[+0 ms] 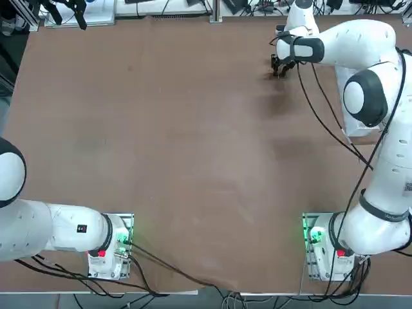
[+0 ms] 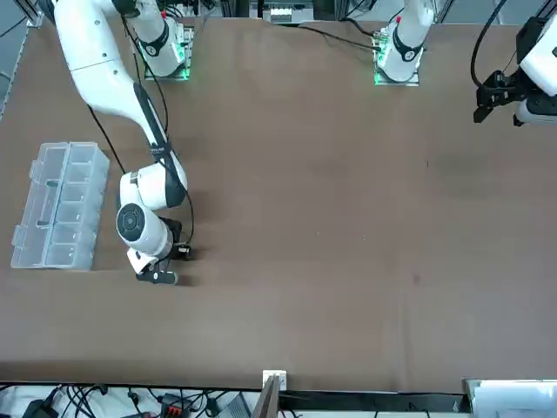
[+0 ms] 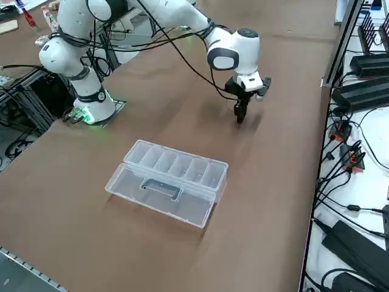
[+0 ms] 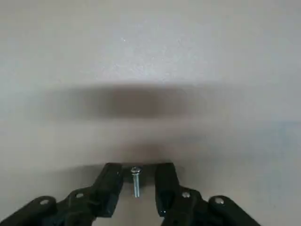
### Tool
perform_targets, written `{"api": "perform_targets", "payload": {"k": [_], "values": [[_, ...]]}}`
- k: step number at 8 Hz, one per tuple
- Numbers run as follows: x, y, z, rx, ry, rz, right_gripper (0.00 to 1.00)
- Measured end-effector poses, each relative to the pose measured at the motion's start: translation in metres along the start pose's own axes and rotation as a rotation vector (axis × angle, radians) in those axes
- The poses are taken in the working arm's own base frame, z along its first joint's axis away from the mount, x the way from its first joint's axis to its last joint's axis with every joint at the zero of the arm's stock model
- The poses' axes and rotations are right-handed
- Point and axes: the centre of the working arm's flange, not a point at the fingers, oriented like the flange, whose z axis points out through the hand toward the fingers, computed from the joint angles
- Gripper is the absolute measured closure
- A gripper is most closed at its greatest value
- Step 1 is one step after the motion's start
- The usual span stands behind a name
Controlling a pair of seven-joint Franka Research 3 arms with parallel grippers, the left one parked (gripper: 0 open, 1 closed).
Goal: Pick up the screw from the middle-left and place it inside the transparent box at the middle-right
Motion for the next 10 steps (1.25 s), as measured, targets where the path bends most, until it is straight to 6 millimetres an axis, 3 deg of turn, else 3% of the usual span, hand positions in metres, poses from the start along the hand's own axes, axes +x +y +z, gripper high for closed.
{"api": "perform_targets", "payload": {"k": [2,6,10], "values": [[-0.0001,-0.0005,-0.0008,0.001,0.0,-0.001,0.62],[-0.0001,-0.0007,-0.0014,0.001,0.001,-0.001,0.67],[-0.0001,-0.0016,-0.0025,0.003,0.003,-0.001,0.82]]}}
